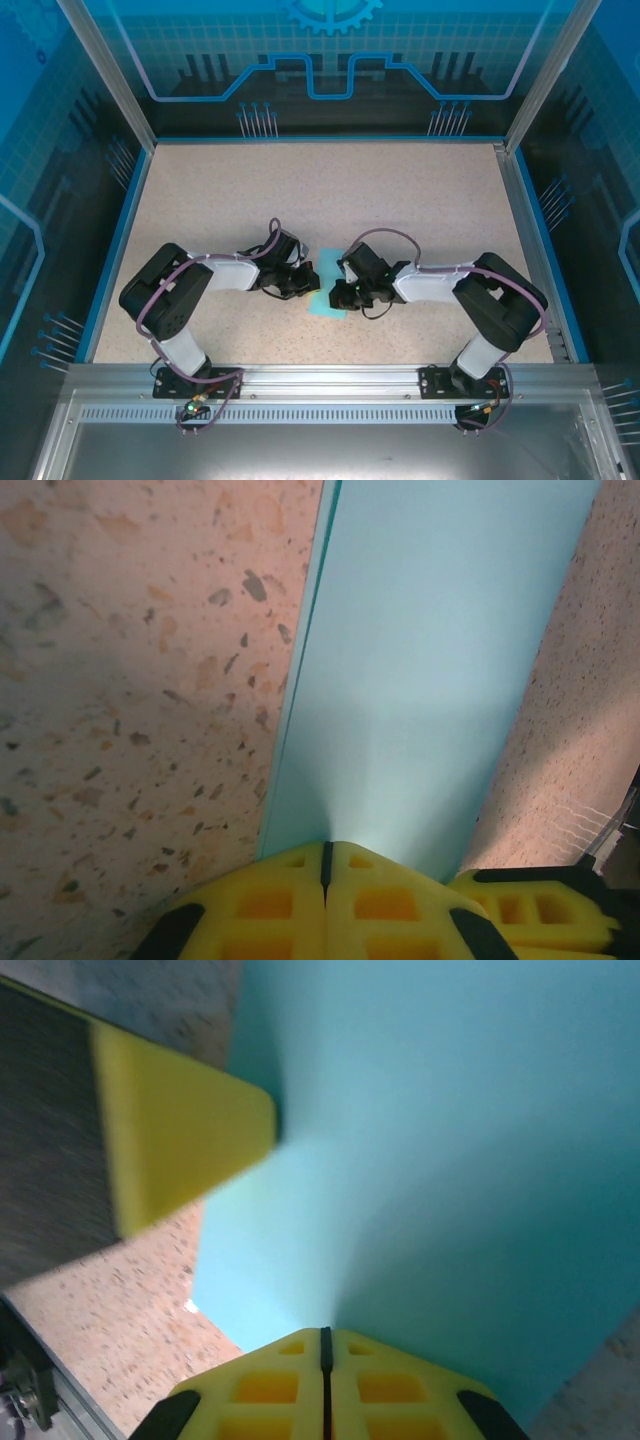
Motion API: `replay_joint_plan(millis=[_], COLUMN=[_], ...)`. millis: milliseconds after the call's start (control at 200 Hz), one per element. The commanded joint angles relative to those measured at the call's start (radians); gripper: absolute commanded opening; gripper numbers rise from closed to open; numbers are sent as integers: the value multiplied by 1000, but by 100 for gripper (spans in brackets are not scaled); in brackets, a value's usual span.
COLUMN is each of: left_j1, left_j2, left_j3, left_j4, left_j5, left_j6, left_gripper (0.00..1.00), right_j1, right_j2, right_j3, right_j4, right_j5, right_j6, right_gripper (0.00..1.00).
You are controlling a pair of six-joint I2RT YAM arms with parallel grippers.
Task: Fold a paper plane with a square sheet of paper (pick it up from the middle)
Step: Fold the square sheet of paper in half at the center of the table.
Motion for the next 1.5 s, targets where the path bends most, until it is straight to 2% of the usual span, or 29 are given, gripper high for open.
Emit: replay_joint_plan(millis=[0,245,435,505,650,715,815,995,1225,1496], left_j1=[7,8,7,7,5,6,4,5,12,14], left_j2=[71,78,77,70,35,5,-47,-150,-247,-286], left_j3=[-74,-71,-63,-51,-9,12,68,156,108,34], left_j4=[-268,-267,-273,-285,-314,-310,-327,-422,-485,-431], left_j5=[-185,-185,-182,-178,-149,-101,-41,-81,-204,-135], left_j6=[29,30,38,47,58,58,58,69,27,-11], left_gripper=[0,0,1,2,7,11,21,33,40,44], right_j1=[6,0,-13,-13,-13,-14,-17,-16,-15,-24], right_j2=[-7,-89,-185,-227,-284,-268,-203,-78,49,141], right_j3=[-59,-175,-138,-99,-17,15,74,176,270,266], right_j4=[-15,-151,-233,-244,-243,-242,-243,-248,-244,-227], right_j5=[-35,-14,33,81,258,312,331,296,279,280], right_j6=[0,-17,-38,-42,0,22,21,-19,-32,-15], right_gripper=[7,8,8,9,11,14,18,19,17,17])
